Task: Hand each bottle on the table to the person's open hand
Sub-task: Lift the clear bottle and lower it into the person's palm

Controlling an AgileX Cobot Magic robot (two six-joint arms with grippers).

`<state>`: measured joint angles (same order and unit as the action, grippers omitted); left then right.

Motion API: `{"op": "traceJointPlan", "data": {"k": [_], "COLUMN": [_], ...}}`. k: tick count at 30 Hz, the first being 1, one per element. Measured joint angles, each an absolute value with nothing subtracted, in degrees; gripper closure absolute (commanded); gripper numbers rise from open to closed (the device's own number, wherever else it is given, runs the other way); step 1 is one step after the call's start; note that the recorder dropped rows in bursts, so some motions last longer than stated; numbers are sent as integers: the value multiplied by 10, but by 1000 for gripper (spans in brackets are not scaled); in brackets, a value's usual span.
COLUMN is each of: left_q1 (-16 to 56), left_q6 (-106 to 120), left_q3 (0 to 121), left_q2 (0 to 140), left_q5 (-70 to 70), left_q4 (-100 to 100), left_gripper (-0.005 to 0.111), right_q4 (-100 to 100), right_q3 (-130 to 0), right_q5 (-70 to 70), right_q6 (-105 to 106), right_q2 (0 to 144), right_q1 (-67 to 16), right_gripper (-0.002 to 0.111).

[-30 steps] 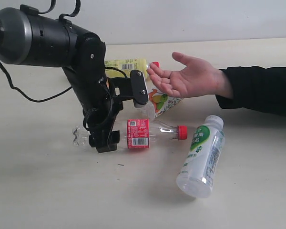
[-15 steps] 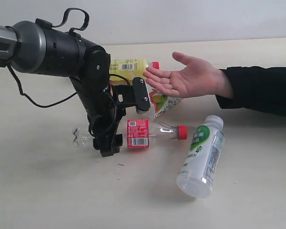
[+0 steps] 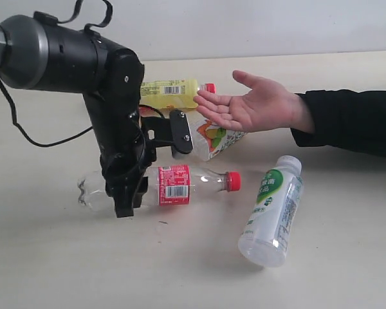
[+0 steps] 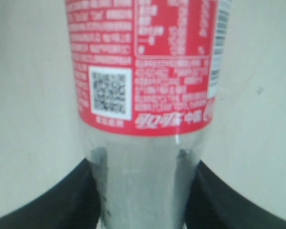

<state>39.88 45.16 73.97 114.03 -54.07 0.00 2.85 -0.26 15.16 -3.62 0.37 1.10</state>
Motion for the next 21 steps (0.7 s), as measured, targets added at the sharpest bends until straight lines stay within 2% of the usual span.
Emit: {"op": "traceJointPlan", "data": {"k": [12, 21], "left_q1": [399, 399], "left_q6": [442, 162], "left_q3": [740, 794], "left_q2": [990, 969], "left_q5": [-569, -551], "left_q4": [-94, -242], "left_gripper": [107, 107], "right_q4": [29, 29], "right_q3": [-3, -3], "right_q5": [152, 152], "right_q6": [-36, -36], "right_q2": [4, 4], "right_q1": [11, 11], "right_gripper": [108, 108]}}
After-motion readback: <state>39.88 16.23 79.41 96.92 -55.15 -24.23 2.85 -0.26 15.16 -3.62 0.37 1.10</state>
